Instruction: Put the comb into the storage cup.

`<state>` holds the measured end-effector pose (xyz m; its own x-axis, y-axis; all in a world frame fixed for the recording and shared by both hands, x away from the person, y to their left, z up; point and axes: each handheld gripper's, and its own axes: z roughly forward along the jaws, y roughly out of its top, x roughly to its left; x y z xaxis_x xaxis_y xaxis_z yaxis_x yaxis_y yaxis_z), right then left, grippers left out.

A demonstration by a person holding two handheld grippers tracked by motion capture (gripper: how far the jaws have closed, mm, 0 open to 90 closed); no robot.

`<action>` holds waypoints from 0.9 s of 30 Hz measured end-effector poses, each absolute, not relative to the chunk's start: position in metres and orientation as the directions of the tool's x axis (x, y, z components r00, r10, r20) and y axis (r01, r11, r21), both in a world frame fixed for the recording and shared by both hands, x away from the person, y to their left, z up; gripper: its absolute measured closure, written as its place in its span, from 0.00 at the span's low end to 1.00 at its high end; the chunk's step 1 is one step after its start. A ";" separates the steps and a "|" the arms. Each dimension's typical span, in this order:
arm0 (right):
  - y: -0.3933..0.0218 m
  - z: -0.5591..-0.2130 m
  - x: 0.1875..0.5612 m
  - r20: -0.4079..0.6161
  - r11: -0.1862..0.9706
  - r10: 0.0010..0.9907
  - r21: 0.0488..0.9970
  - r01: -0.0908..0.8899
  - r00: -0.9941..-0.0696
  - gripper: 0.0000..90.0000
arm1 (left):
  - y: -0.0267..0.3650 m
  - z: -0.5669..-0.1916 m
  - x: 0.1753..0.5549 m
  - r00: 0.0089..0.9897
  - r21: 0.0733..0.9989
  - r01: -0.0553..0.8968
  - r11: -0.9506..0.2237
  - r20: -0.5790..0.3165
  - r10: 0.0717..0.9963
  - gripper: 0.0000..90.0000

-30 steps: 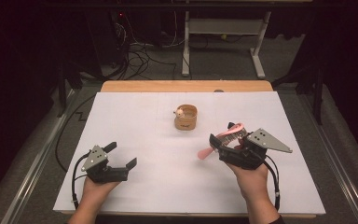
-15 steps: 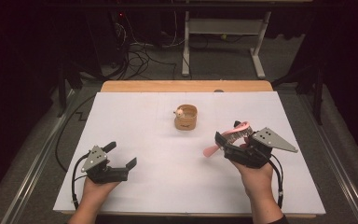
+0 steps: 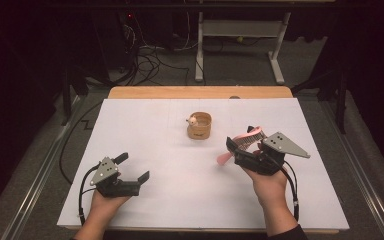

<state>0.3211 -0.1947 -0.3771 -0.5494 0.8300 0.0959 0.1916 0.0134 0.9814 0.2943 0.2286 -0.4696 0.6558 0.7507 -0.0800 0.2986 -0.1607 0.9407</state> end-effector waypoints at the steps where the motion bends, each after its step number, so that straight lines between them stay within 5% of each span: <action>1: -0.194 -0.376 0.323 0.091 0.020 0.831 0.981 0.192 -0.548 0.23 | 0.228 -0.470 0.294 0.659 0.940 0.297 -0.165 -0.077 0.748 0.00; 27: -0.161 -0.335 0.365 0.061 0.014 0.840 0.991 0.134 -0.539 0.23 | 0.224 -0.470 0.292 0.682 0.946 0.282 -0.163 -0.078 0.727 0.00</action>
